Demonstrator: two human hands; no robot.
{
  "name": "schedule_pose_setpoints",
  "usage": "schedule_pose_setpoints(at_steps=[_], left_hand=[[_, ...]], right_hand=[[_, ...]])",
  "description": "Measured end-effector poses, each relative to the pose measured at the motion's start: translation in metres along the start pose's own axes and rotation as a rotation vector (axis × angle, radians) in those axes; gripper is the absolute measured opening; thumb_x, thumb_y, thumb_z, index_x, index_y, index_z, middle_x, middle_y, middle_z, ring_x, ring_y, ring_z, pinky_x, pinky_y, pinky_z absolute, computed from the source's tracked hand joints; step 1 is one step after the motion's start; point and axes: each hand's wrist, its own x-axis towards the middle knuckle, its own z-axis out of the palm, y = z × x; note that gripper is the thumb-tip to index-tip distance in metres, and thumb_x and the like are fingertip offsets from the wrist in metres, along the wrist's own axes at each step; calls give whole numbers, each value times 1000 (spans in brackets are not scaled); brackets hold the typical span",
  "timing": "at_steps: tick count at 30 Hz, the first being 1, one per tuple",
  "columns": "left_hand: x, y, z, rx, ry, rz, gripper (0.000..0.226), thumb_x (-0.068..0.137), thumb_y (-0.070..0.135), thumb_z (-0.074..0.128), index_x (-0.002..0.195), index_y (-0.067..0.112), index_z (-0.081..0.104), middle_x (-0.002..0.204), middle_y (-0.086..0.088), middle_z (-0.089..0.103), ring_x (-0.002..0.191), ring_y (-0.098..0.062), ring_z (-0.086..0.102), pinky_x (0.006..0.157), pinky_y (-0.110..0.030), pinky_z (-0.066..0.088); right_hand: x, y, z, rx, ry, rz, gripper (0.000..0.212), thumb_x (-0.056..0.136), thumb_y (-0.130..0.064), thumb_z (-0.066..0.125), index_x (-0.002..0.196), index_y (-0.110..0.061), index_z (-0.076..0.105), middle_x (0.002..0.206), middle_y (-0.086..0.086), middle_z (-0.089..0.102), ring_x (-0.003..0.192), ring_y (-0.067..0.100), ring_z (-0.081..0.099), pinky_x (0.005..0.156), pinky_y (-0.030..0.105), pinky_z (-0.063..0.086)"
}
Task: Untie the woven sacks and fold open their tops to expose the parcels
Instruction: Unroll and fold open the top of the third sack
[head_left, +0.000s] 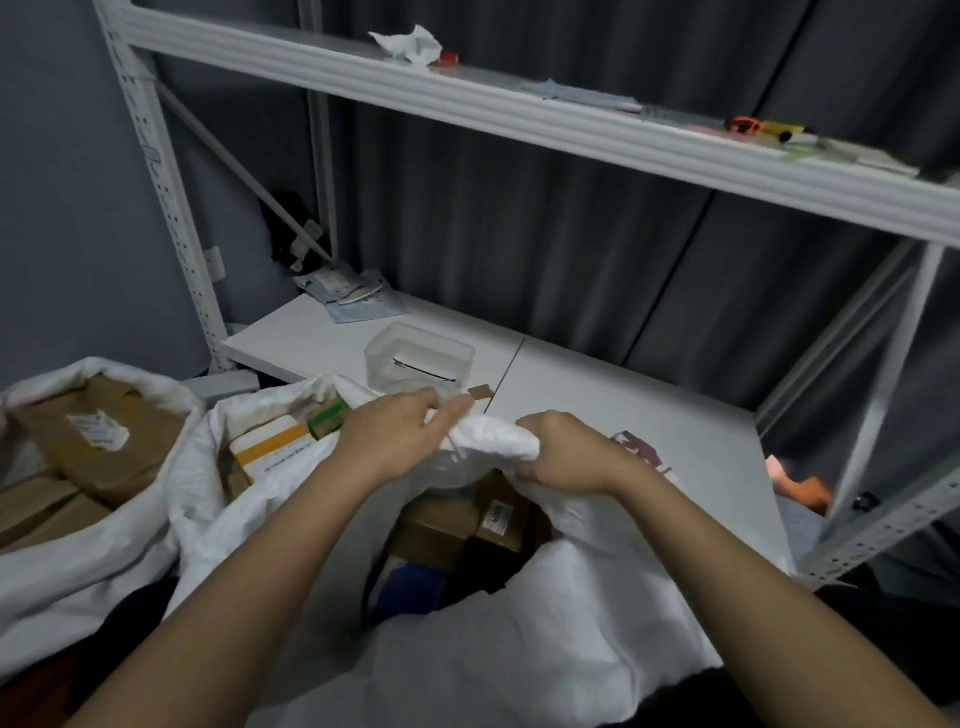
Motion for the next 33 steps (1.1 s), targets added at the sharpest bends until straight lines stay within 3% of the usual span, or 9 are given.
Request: schedule_pose_setpoints(at_steps=[4, 9, 14, 19, 21, 24, 29, 31, 33], left_hand=[[-3, 19, 9, -50, -82, 204, 35, 94, 57, 36, 96, 29, 56, 97, 2, 62, 95, -20, 57, 72, -33, 42], [22, 9, -6, -6, -201, -73, 72, 94, 63, 20, 87, 11, 68, 92, -7, 66, 90, -23, 61, 80, -34, 43], [15, 47, 18, -14, -97, 349, 34, 96, 50, 36, 94, 23, 56, 93, 3, 60, 91, -21, 57, 70, -33, 40], [48, 37, 3, 13, -180, 3, 47, 97, 55, 29, 87, 27, 66, 105, -7, 67, 101, -26, 60, 82, -34, 43], [51, 46, 5, 274, -68, 65, 59, 96, 59, 22, 102, 22, 67, 110, -7, 65, 106, -28, 57, 84, -36, 41], [37, 70, 24, 174, -58, 360, 46, 97, 52, 28, 105, 17, 56, 103, -4, 60, 103, -26, 55, 79, -36, 42], [74, 53, 23, -26, -236, 101, 70, 83, 77, 23, 73, 20, 63, 77, 1, 64, 83, -26, 63, 79, -36, 48], [83, 59, 23, 136, -123, 120, 75, 83, 77, 15, 81, 22, 67, 84, 0, 65, 87, -23, 60, 81, -36, 47], [77, 76, 30, 96, -54, 321, 58, 90, 67, 23, 103, 25, 61, 102, 0, 61, 100, -20, 54, 85, -37, 44]], right_hand=[[0, 1, -24, 476, -198, 137, 20, 76, -18, 76, 93, -13, 67, 88, 1, 64, 80, 15, 58, 72, 28, 44], [-11, 11, -17, -184, 78, 72, 19, 90, -40, 58, 89, -22, 53, 85, -4, 56, 79, 17, 52, 58, 28, 35], [-20, 18, -21, 619, -88, 171, 15, 79, -33, 74, 86, -23, 66, 84, -3, 64, 81, 15, 58, 72, 28, 45], [-30, 34, -17, -299, 210, 126, 44, 87, -67, 44, 66, -29, 40, 70, -6, 51, 69, 18, 49, 63, 34, 39], [-28, 35, -20, -14, 186, 167, 48, 87, -68, 45, 62, -26, 46, 63, -6, 52, 62, 15, 49, 63, 33, 41], [-28, 40, -33, 662, 14, 271, 50, 70, -70, 67, 81, -21, 68, 83, 4, 70, 80, 21, 66, 79, 38, 54], [-42, 58, -36, -217, 193, 189, 48, 82, -68, 53, 76, -21, 54, 73, -4, 57, 70, 18, 53, 60, 33, 38], [-40, 62, -36, -25, 181, 227, 54, 86, -67, 48, 73, -15, 57, 70, -1, 58, 65, 16, 52, 60, 30, 39], [-39, 66, -40, 592, 49, 318, 56, 81, -64, 60, 87, -9, 67, 85, 9, 69, 77, 18, 63, 73, 30, 49]])
